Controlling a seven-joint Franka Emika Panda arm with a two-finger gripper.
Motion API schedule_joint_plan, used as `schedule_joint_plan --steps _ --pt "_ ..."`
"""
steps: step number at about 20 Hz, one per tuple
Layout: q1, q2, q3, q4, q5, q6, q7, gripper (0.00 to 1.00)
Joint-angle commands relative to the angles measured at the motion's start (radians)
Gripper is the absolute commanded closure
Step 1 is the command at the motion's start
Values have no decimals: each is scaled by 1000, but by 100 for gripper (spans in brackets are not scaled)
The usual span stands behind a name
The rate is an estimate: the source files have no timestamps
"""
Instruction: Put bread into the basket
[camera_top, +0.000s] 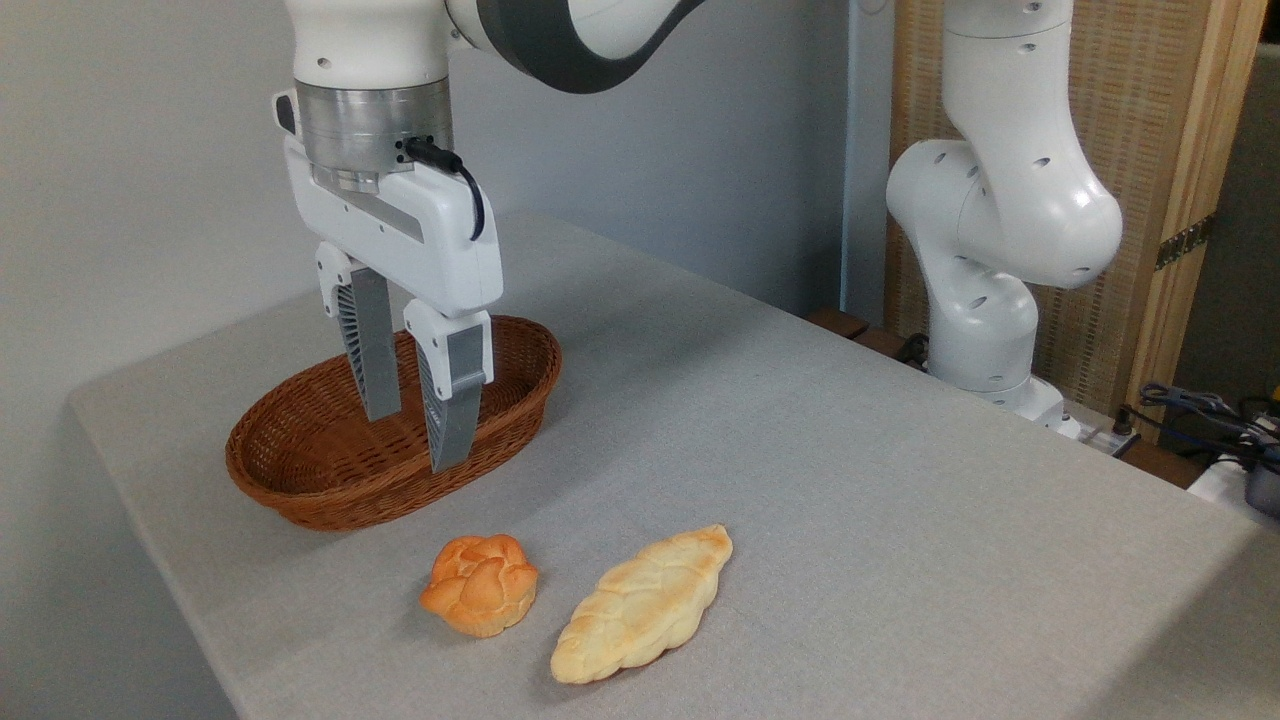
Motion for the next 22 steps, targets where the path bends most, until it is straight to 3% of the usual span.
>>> schedule_joint_plan --steps 1,22 --pt "-8 -2 9 5 8 -10 -7 0" --pt "-8 22 3 -9 1 -41 6 0"
